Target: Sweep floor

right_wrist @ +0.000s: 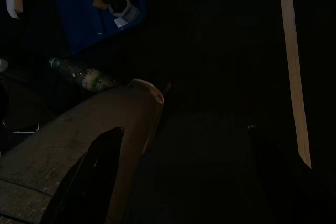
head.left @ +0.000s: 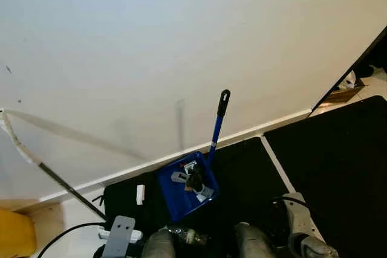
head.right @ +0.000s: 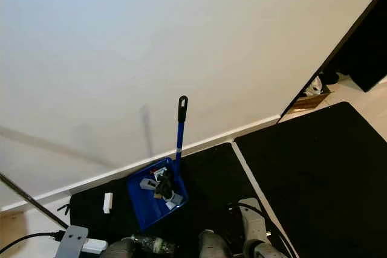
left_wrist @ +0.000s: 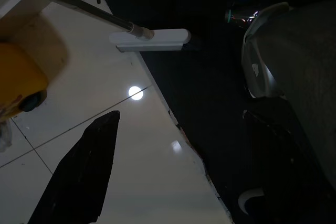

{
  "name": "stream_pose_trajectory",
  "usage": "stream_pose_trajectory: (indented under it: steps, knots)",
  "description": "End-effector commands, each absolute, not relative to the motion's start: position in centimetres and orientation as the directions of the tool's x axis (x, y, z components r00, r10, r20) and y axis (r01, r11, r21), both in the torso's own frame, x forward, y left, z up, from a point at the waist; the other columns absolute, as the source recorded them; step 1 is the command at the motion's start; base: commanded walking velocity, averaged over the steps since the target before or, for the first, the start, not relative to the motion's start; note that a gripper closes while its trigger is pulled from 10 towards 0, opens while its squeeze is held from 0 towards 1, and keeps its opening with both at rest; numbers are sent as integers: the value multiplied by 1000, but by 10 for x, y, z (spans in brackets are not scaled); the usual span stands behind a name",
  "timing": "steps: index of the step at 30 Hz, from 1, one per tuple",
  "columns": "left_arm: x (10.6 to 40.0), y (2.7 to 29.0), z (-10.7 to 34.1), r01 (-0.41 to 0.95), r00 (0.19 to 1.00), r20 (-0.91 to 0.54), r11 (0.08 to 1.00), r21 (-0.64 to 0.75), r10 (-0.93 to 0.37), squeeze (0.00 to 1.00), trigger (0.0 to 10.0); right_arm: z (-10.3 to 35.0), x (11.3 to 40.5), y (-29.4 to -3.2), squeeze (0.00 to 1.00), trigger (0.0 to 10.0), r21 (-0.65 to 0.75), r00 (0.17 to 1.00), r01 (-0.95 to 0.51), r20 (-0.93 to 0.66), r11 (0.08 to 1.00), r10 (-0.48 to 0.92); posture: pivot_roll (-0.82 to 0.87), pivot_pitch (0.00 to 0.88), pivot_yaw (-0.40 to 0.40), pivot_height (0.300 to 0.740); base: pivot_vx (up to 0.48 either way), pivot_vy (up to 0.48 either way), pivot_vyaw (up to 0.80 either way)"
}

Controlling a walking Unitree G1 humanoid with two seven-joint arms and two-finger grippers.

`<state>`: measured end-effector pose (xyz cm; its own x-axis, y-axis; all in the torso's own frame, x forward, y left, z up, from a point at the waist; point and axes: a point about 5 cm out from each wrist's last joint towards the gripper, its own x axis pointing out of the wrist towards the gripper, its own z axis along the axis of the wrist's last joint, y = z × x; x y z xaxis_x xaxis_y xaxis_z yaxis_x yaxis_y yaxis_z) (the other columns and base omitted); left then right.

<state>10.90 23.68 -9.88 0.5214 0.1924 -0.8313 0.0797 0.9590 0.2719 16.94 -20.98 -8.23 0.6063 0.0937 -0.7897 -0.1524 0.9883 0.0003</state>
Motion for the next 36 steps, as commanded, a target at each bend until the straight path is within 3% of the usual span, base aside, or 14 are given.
stream_pose_trajectory:
  steps: [1, 36]
  knots:
    - [101, 234, -102, 80, 495, -848, 962, 263, 190, 0, 10000, -85, 164, -213, 0, 10000, 3, 588, -128, -805, 992, 78, 17, 132, -37, 740, 0, 0, 0]
    - [98, 234, -103, 82, 489, -849, 959, 271, 198, 0, 10000, -85, 164, -212, 0, 10000, 6, 584, -143, -807, 990, 90, 35, 97, -49, 740, 0, 0, 0]
